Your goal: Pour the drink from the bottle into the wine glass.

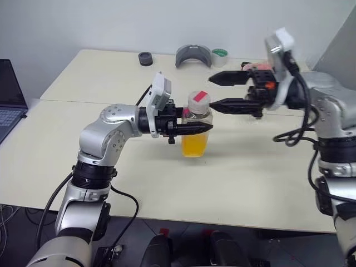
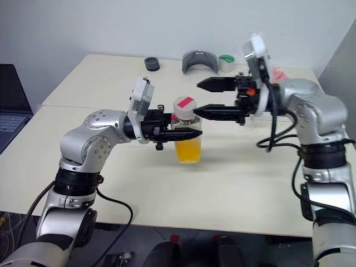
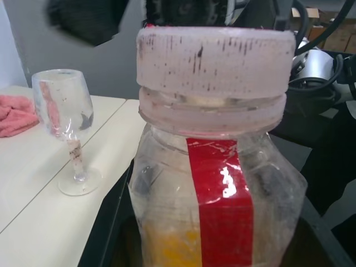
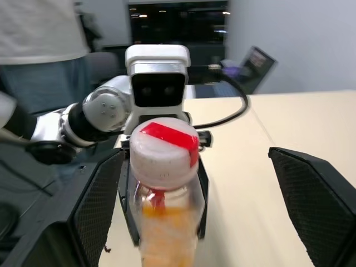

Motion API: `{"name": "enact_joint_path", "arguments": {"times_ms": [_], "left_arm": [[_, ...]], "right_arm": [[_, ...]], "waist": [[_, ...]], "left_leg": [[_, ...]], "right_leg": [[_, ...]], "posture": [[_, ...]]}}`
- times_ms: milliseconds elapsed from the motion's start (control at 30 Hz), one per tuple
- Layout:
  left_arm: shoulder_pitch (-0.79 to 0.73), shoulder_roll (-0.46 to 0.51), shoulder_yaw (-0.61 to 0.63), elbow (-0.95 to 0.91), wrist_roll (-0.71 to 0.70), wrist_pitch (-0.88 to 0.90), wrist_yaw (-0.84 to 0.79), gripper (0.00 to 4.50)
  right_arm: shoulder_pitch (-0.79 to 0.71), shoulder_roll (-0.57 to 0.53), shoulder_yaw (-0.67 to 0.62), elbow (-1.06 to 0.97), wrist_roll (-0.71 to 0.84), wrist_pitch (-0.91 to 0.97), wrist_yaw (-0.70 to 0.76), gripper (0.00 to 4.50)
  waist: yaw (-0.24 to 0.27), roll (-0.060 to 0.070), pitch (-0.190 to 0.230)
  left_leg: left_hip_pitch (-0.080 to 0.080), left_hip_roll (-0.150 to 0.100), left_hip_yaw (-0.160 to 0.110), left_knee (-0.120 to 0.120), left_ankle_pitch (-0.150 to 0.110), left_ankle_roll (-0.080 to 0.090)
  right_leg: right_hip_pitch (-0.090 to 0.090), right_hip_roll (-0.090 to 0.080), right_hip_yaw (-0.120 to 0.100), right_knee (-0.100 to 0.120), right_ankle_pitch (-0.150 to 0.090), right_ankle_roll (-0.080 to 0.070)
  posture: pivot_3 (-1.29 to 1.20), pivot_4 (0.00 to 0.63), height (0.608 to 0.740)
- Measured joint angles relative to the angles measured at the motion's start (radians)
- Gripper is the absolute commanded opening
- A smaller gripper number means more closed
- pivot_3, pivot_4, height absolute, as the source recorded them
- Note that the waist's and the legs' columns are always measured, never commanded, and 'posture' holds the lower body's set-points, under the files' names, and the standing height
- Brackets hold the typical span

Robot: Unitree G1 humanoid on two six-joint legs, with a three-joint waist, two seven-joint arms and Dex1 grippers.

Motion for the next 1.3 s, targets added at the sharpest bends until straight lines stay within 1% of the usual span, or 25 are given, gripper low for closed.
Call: {"name": "enact_joint_path", "arguments": {"times_ms": [67,167,300,367,467,567,800,1133,1300], "left_arm": [[-0.002,-0.006,-0.002,0.008,0.005,-0.012,-0.002,1.79],[-0.005,-0.019,-0.004,0.032,0.012,-0.033,-0.004,1.79],[-0.008,-0.023,-0.005,0.062,0.029,-0.055,-0.008,1.79],[-0.016,-0.028,-0.012,0.08,0.031,-0.061,-0.018,1.79],[-0.029,-0.032,-0.017,0.098,0.035,-0.077,-0.03,1.79],[-0.049,-0.043,-0.021,0.117,0.039,-0.085,-0.041,1.79],[-0.057,-0.049,-0.026,0.127,0.051,-0.091,-0.052,1.79],[-0.059,-0.049,-0.028,0.126,0.052,-0.092,-0.049,1.79],[-0.058,-0.049,-0.029,0.126,0.052,-0.09,-0.043,1.79]], "right_arm": [[0.038,0.006,-0.057,-0.134,0.033,0.08,-0.133,4.49],[0.078,0.062,-0.11,-0.346,0.065,0.185,-0.378,4.49],[0.096,0.224,-0.162,-0.522,0.102,0.305,-0.701,4.49],[0.1,0.264,-0.16,-0.574,0.105,0.339,-0.803,4.49],[0.117,0.301,-0.142,-0.603,0.09,0.353,-0.904,4.49],[0.125,0.313,-0.117,-0.614,0.089,0.356,-0.948,4.49],[0.17,0.316,-0.074,-0.636,0.09,0.36,-0.988,4.49],[0.171,0.302,-0.066,-0.604,0.091,0.354,-0.989,4.49],[0.171,0.271,-0.074,-0.593,0.107,0.354,-0.967,4.49]], "waist": [[-0.002,0.0,0.0],[-0.004,0.0,0.0],[-0.003,0.0,0.0],[-0.001,0.0,0.0],[-0.001,0.0,0.0],[-0.001,0.0,0.0],[-0.003,0.0,0.0],[-0.002,0.0,0.0],[-0.002,0.0,0.0]], "left_leg": [[0.0,0.001,0.0,0.0,0.0,0.0],[0.001,0.002,-0.001,0.0,0.0,0.0],[0.001,0.001,0.0,0.001,0.0,-0.001],[0.001,0.0,0.0,0.001,0.0,-0.001],[0.0,-0.001,0.0,0.002,0.0,0.0],[-0.001,-0.001,0.0,0.001,0.0,0.0],[0.0,-0.001,0.0,0.001,0.0,0.0],[-0.001,-0.001,0.0,0.001,0.0,0.0],[-0.001,-0.001,0.0,0.001,0.0,0.0]], "right_leg": [[0.0,-0.001,0.001,0.001,0.0,0.0],[-0.001,0.0,0.0,0.003,0.0,0.0],[-0.001,0.0,0.001,0.003,0.0,0.0],[-0.001,0.001,0.0,0.003,0.0,0.0],[0.0,0.001,0.001,0.002,0.0,0.0],[0.0,0.001,0.0,0.002,0.0,0.0],[-0.001,0.001,0.001,0.002,0.0,0.0],[-0.001,0.002,0.001,0.002,0.0,0.0],[-0.001,0.002,0.001,0.002,0.0,0.0]], "posture": [[0.0,0.15,0.74],[0.0,0.15,0.74],[0.0,0.15,0.74],[0.0,0.15,0.74],[0.0,0.15,0.74],[0.0,0.15,0.74],[0.0,0.15,0.74],[0.0,0.15,0.74],[0.0,0.15,0.74]]}}
